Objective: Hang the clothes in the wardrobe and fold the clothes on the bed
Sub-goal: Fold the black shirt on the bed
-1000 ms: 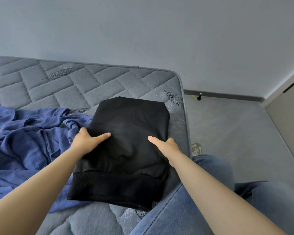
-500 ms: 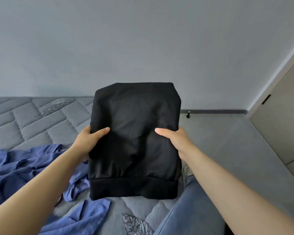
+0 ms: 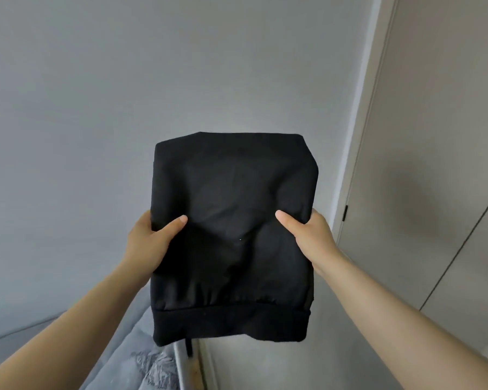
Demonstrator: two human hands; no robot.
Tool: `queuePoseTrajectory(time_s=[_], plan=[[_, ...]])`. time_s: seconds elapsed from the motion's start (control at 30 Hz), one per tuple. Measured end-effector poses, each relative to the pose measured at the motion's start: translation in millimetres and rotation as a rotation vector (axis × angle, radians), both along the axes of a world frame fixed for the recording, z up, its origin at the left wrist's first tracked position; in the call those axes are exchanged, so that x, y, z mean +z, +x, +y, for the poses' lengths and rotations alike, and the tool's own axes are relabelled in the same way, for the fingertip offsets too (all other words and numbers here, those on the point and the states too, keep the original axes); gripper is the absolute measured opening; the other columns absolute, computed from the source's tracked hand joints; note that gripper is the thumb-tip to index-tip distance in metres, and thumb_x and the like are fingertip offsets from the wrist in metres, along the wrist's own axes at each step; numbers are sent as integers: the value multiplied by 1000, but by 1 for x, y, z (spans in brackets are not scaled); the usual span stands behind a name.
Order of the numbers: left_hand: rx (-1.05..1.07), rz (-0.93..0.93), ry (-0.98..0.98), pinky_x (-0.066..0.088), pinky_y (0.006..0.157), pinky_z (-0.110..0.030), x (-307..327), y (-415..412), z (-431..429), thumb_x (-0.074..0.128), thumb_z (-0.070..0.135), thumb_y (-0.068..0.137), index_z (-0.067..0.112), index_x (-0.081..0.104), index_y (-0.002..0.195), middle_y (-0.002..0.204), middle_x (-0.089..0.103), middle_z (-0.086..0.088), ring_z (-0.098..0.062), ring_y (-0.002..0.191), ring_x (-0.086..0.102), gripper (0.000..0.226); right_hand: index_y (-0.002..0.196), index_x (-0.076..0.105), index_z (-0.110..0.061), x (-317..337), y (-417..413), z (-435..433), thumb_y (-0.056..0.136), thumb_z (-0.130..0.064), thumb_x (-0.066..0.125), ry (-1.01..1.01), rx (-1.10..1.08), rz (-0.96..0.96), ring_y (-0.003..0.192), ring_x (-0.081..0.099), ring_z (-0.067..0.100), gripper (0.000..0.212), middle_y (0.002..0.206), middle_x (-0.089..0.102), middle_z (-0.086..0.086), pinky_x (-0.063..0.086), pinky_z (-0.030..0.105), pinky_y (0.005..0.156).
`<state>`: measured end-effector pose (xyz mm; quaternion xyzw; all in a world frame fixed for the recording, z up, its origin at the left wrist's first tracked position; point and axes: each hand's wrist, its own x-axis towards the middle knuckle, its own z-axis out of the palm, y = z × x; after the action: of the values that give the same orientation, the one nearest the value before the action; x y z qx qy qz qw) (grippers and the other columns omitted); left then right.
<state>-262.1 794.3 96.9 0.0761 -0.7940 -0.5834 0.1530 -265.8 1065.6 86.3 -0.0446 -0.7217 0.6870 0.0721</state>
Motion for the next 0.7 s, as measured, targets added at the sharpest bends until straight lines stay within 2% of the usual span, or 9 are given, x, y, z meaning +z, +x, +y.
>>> queuePoseTrajectory(time_s=[0.1, 0.23, 0.37, 0.5, 0.7], plan=[[-85, -22, -14, 48, 82, -32, 11, -70, 60, 71, 38, 83, 23, 60, 117, 106, 66, 10, -15, 99, 62, 39, 116, 64, -15, 8, -45, 57, 90, -28, 67, -26, -103, -50, 99, 66, 20, 30, 109, 69, 1, 55, 38, 90], [-192, 15, 5, 47, 79, -29, 83, -125, 133, 70, 36, 84, 26, 58, 113, 103, 64, 14, -12, 97, 61, 33, 113, 64, -15, 81, -74, 124, 90, -26, 67, -22, -232, -27, 98, 67, 20, 26, 108, 70, 1, 55, 40, 91], [-277, 100, 5, 46, 74, -25, 206, -154, 185, 70, 38, 84, 24, 58, 119, 108, 64, 11, -9, 97, 60, 40, 112, 65, -16, 208, -81, 173, 89, -28, 68, 12, -322, 81, 98, 67, 20, 26, 106, 70, 0, 54, 41, 91], [-350, 237, 12, 47, 82, -31, 355, -167, 220, 69, 41, 84, 23, 56, 123, 112, 64, 9, -15, 102, 60, 44, 112, 64, -18, 354, -73, 205, 89, -30, 67, 64, -389, 221, 98, 66, 19, 27, 107, 70, -2, 54, 42, 92], [-485, 404, 94, 45, 75, -25, 536, -171, 269, 71, 44, 81, 29, 57, 116, 105, 64, 18, -7, 98, 60, 40, 111, 64, -22, 538, -41, 239, 89, -30, 68, 124, -539, 450, 96, 66, 14, 23, 105, 70, -8, 55, 34, 86]])
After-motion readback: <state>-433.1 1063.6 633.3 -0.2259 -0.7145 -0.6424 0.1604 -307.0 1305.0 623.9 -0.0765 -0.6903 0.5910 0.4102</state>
